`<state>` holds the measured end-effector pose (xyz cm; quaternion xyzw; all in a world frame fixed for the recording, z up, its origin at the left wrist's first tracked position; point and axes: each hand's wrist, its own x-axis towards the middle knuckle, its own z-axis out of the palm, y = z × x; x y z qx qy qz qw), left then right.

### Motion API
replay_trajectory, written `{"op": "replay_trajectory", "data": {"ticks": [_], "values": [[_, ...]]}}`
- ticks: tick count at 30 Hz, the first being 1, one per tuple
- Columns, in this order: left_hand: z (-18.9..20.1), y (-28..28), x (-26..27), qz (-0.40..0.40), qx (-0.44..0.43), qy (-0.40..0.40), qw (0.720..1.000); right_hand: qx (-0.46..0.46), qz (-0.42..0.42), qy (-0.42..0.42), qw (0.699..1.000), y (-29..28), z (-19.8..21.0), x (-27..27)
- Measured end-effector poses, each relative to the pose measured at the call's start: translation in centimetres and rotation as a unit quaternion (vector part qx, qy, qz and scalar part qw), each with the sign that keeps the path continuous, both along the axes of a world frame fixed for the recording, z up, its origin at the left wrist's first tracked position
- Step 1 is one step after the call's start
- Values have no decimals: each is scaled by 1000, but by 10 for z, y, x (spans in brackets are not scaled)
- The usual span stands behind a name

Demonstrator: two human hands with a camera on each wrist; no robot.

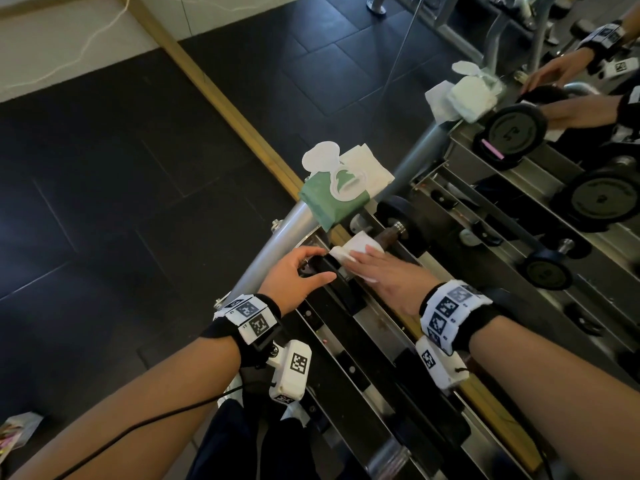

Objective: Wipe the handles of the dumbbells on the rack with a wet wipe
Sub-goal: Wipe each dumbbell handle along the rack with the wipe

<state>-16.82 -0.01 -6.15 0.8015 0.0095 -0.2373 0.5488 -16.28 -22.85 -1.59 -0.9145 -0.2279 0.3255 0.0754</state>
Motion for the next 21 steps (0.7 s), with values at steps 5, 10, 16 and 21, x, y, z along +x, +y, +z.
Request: {"op": "replay_trajectory", "data": {"ticks": [5,10,16,21], "values": [[-3,1,6,10,-10,47,999,-3,-120,-52,991,-18,-1,24],[-3,-1,4,8,3,45,999,0,-129,-26,991,2,-2,-4],[1,0,5,-7,10,54,998,38,-80,2,996,3,-5,-12],[4,0,5,-11,9,57,998,34,-179,-67,981,-16,1,10]]}}
